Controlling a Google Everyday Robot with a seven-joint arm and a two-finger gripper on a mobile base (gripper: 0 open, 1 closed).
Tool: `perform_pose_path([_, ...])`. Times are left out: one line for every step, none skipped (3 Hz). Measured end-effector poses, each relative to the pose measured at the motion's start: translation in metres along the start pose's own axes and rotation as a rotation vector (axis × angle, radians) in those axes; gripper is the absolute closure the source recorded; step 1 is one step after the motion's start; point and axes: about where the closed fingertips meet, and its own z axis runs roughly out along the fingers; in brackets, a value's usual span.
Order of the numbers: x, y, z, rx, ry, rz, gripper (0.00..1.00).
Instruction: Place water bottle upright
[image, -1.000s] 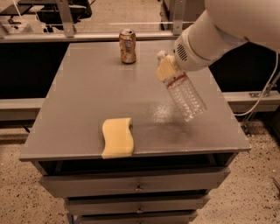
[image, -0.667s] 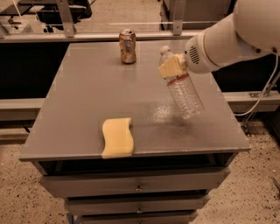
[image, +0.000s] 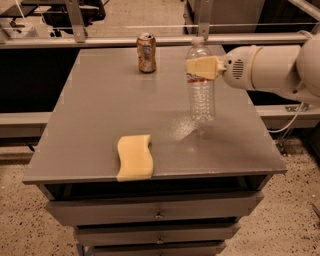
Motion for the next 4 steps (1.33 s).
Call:
perform_pose_path([0.009, -0.004, -0.005, -0.052, -0.048, 0.05, 1.0])
perform_pose_path([0.007, -0.002, -0.005, -0.052, -0.052, 0.047, 1.0])
perform_pose_path([-0.002, 0.001, 0.002, -0.063, -0.103, 0.036, 1.0])
perform_pose_path([-0.026, 0.003, 0.02, -0.074, -0.195, -0.008, 1.0])
